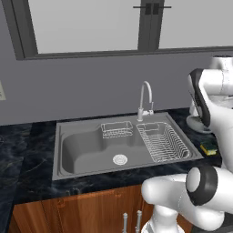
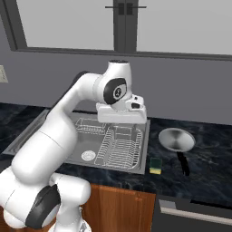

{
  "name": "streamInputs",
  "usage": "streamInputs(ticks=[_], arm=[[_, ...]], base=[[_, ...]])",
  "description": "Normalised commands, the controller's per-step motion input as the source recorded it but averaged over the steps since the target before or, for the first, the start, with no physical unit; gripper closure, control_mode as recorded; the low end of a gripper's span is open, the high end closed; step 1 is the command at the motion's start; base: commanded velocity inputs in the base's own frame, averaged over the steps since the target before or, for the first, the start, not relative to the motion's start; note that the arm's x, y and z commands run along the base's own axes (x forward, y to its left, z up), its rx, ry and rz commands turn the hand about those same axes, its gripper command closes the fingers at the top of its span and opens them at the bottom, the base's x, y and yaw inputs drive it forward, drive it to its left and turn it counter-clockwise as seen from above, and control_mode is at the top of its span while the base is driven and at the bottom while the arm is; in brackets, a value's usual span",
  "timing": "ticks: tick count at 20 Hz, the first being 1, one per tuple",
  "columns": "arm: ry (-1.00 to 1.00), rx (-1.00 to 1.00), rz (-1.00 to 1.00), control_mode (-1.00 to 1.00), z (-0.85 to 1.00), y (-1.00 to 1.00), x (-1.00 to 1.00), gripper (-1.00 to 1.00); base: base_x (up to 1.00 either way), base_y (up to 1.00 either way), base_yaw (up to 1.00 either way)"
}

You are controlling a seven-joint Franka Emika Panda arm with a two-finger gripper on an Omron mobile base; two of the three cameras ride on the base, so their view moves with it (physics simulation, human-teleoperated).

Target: Pick the pan and sponge and place them into the sink. Then turn on the water.

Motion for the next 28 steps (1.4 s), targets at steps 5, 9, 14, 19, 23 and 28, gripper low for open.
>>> streamInputs(ticks=[5,9,14,19,23,28], arm=[[0.04,0.0,0.0,-1.0,-0.04,-0.35,0.08,-1.0],[0.02,0.0,0.01,-1.0,-0.11,-0.36,0.05,-1.0],[-0.01,0.0,0.02,-1.0,-0.18,-0.34,0.06,-1.0],[-0.04,0.0,0.04,-1.0,-0.21,-0.31,0.09,-1.0],[-0.05,0.0,0.03,-1.0,-0.19,-0.29,0.12,-1.0],[-0.01,0.0,0.03,-1.0,-0.14,-0.32,0.19,-1.0]], base=[[0.0,0.0,0.0],[0.0,0.0,0.0],[0.0,0.0,0.0],[0.0,0.0,0.0],[0.0,0.0,0.0],[0.0,0.0,0.0]])
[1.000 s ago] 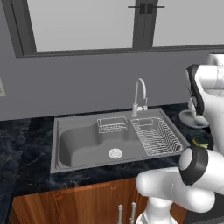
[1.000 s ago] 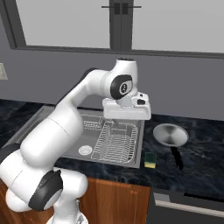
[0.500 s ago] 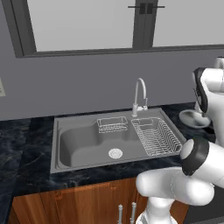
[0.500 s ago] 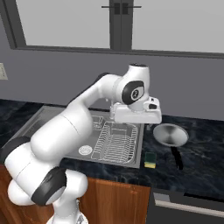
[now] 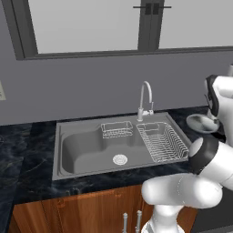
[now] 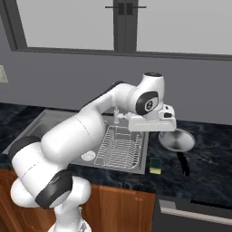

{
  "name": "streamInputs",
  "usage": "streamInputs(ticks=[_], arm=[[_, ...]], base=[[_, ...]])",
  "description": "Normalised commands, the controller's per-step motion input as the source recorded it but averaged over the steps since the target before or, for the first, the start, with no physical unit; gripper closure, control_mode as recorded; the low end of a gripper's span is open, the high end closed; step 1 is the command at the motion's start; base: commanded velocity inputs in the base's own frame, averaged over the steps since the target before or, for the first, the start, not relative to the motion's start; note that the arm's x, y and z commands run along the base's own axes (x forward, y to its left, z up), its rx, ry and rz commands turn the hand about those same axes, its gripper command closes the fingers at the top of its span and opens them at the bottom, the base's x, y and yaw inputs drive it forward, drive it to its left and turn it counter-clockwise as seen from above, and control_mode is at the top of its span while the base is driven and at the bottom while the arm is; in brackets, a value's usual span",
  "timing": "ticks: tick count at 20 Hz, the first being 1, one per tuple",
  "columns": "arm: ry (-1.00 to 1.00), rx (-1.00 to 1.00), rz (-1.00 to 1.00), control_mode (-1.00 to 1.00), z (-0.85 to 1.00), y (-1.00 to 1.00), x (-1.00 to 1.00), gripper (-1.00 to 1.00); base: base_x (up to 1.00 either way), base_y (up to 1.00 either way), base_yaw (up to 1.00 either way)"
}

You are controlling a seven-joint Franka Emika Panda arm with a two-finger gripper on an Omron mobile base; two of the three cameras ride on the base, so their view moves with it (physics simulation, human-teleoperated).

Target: Pick the pan and sponge and place them into the sink. Then turn on the water.

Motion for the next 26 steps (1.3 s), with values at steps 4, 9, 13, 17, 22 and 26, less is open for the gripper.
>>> streamInputs(ticks=[4,9,13,17,22,26], arm=[[0.01,0.0,0.03,-1.0,-0.08,-0.35,0.19,-1.0],[0.06,0.01,0.0,-1.0,-0.11,-0.37,0.22,-1.0],[0.05,0.01,0.0,-1.0,-0.13,-0.36,0.19,-1.0],[0.05,0.0,0.0,-1.0,-0.18,-0.31,0.25,-1.0],[0.01,0.0,0.0,-1.0,-0.16,-0.28,0.17,-1.0],[-0.02,0.05,0.01,-1.0,-0.2,-0.25,0.09,-1.0]], base=[[0.0,0.0,0.0],[0.0,0.0,0.0],[0.0,0.0,0.0],[0.0,0.0,0.0],[0.0,0.0,0.0],[0.0,0.0,0.0]])
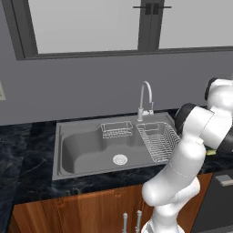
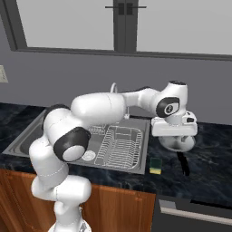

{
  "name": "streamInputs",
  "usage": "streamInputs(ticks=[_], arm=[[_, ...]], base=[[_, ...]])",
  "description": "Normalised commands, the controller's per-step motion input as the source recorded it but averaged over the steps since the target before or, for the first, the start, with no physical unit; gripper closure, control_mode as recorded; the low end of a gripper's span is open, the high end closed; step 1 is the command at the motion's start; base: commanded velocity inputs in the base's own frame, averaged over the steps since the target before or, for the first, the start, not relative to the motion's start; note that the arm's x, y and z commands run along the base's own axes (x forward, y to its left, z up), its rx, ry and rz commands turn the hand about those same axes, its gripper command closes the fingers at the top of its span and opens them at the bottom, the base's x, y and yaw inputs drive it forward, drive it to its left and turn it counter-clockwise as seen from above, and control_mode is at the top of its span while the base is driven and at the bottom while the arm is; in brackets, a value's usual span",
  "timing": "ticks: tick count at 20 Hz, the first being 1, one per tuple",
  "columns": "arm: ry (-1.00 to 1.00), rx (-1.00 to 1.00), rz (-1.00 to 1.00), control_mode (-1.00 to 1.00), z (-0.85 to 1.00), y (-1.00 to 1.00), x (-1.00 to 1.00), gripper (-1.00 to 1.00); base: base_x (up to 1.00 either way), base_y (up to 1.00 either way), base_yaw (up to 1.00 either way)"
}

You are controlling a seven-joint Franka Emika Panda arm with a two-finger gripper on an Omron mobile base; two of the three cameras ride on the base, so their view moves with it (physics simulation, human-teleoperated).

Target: Pick the pan and sponge and place them into the sink. Then turn on the water.

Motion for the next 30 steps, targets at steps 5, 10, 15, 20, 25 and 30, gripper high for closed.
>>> streamInputs(ticks=[5,10,15,20,25,30], arm=[[-0.03,0.04,0.02,-1.0,-0.24,-0.21,0.05,-1.0],[-0.04,0.0,0.04,-1.0,-0.21,-0.11,0.09,-1.0],[-0.03,0.0,0.04,-1.0,-0.19,-0.13,0.16,-1.0],[0.0,0.0,0.04,-1.0,-0.21,-0.14,0.15,-1.0],[0.0,0.0,0.03,-1.0,-0.19,-0.14,0.04,-1.0],[-0.01,0.0,0.02,-1.0,-0.21,-0.07,0.0,-1.0]], base=[[0.0,0.0,0.0],[0.0,0.0,0.0],[0.0,0.0,0.0],[0.0,0.0,0.0],[0.0,0.0,0.0],[0.0,0.0,0.0]])
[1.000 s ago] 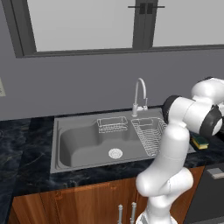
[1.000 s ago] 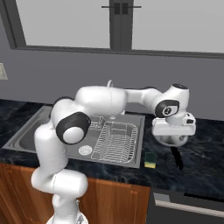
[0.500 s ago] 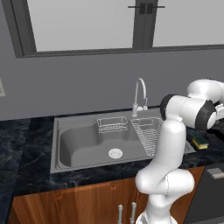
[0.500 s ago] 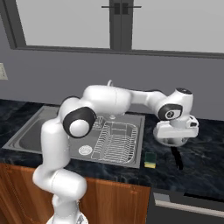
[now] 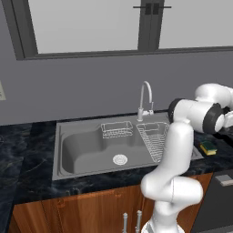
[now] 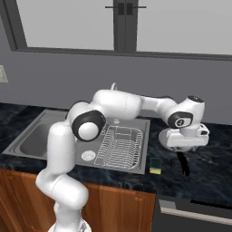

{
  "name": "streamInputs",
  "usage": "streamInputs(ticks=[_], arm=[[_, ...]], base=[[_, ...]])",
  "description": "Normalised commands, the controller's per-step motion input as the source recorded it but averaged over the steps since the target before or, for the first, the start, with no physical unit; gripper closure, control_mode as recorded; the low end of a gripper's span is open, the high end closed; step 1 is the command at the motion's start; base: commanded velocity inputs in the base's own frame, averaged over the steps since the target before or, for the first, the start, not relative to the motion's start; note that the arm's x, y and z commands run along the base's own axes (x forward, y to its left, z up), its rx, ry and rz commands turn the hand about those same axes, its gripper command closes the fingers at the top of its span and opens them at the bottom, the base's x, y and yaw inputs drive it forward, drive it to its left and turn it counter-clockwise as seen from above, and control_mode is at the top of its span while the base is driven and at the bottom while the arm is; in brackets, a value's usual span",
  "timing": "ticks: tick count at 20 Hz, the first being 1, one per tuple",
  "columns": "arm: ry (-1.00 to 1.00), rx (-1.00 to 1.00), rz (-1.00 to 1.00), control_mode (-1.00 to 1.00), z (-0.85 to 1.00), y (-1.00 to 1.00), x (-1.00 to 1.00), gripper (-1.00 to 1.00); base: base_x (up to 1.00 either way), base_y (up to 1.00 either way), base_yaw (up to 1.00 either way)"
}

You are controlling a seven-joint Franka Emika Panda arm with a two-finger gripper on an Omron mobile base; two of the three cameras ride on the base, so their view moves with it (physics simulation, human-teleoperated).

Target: Pick the pan and sponge and place them into the sink. Then turn on the water.

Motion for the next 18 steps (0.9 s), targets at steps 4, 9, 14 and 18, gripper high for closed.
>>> streamInputs(ticks=[4,9,14,18], arm=[[-0.01,0.0,0.01,-1.0,-0.23,-0.04,0.0,-1.0],[0.0,0.0,0.02,-1.0,-0.3,-0.02,0.03,-1.0],[-0.01,0.0,0.0,-1.0,-0.25,-0.01,0.07,-1.0],[-0.01,0.0,0.01,-1.0,-0.2,-0.08,0.06,-1.0]], base=[[0.0,0.0,0.0],[0.0,0.0,0.0],[0.0,0.0,0.0],[0.0,0.0,0.0]])
